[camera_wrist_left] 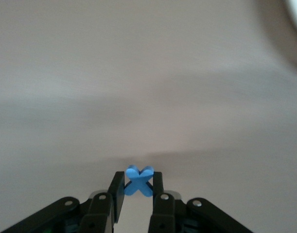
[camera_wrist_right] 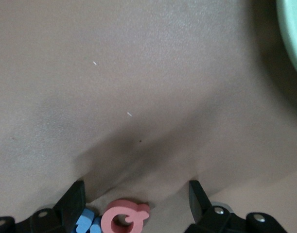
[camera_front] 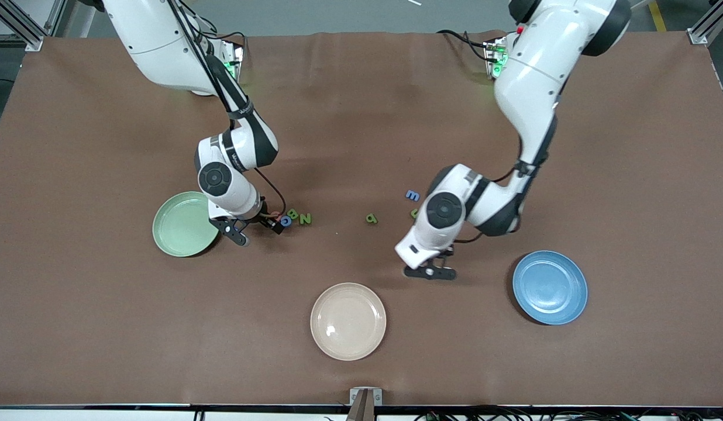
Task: Sort upper and lower case letters into plates
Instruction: 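Carry the blue x to the blue plate with the left gripper, then release the x on the blue plate while the right gripper carries the pink a, then open the right gripper over the green plate while the left gripper returns, then grasp the green u with the left gripper while the right gripper grasps the blue c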
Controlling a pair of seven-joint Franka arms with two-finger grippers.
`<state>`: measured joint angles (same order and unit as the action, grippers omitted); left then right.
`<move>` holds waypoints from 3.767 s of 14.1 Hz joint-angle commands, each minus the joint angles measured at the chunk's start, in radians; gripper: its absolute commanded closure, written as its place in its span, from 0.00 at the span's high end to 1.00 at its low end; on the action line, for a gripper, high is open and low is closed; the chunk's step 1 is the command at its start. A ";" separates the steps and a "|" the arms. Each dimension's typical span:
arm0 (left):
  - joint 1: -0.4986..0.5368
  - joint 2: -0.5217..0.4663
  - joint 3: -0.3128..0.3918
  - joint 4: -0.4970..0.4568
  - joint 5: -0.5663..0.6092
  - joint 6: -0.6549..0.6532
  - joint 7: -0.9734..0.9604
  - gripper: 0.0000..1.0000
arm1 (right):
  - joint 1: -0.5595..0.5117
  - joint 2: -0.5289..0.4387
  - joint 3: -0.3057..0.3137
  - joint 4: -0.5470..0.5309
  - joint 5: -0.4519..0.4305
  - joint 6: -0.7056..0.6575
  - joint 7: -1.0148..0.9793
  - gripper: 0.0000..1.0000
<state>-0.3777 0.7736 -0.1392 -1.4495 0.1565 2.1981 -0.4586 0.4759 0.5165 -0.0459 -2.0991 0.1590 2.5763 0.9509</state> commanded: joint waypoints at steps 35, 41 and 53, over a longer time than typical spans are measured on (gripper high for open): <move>0.277 -0.066 -0.249 -0.136 0.009 -0.126 -0.300 0.96 | -0.419 -0.237 -0.011 -0.189 -0.002 -0.133 -0.753 0.01; 0.230 -0.180 -0.267 -0.459 0.014 0.264 -0.633 0.89 | -0.419 -0.173 -0.011 -0.196 -0.002 -0.085 -0.753 0.08; 0.143 -0.131 -0.270 -0.457 0.014 0.270 -0.782 0.55 | -0.213 -0.182 -0.003 -0.002 0.007 -0.250 -0.425 1.00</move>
<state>-0.2179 0.6426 -0.4150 -1.8981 0.1577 2.4496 -1.2171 0.1830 0.3357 -0.0474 -2.0959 0.1580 2.2896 0.4166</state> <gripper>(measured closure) 0.423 0.000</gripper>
